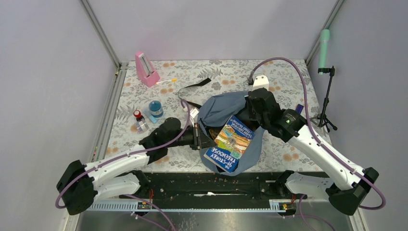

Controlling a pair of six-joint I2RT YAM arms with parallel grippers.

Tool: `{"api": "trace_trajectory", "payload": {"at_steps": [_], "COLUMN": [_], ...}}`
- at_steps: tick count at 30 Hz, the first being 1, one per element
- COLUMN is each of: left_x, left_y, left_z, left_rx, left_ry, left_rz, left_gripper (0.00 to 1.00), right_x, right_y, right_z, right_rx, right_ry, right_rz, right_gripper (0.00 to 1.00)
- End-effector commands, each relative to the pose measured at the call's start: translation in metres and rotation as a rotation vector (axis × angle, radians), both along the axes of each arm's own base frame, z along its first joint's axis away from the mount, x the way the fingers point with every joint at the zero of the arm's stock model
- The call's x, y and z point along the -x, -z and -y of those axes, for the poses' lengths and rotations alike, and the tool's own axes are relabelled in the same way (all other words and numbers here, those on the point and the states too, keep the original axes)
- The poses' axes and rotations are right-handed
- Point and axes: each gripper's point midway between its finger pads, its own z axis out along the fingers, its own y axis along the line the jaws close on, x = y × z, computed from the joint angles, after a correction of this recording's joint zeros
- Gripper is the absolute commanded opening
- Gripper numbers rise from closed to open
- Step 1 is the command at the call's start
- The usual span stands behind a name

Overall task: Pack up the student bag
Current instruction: Place the book in the student bag.

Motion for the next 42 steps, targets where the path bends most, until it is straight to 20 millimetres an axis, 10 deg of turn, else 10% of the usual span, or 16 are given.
{"api": "trace_trajectory", "payload": {"at_steps": [1, 12, 24, 33, 42], "left_x": [-0.007, 0.017, -0.060, -0.083, -0.080], "left_y": [-0.070, -0.025, 0.001, 0.017, 0.032], "left_z": [0.037, 0.057, 0.001, -0.015, 0.031], "left_rx": [0.246, 0.100, 0.059, 0.044, 0.007], "left_ry": [-0.016, 0.014, -0.452, -0.606, -0.450], "left_rz": [0.131, 0.091, 0.100, 0.071, 0.023], "left_gripper": [0.00, 0.00, 0.00, 0.00, 0.00], "right_x": [-0.008, -0.013, -0.005, -0.002, -0.002], "right_y": [-0.044, -0.049, -0.048, -0.045, -0.037], "right_z": [0.008, 0.008, 0.010, 0.013, 0.008], "right_rx": [-0.098, -0.089, -0.125, -0.124, -0.128], "right_ry": [0.059, 0.075, 0.068, 0.070, 0.047], "right_rz": [0.151, 0.163, 0.162, 0.163, 0.145], "right_gripper": [0.00, 0.00, 0.00, 0.00, 0.00]}}
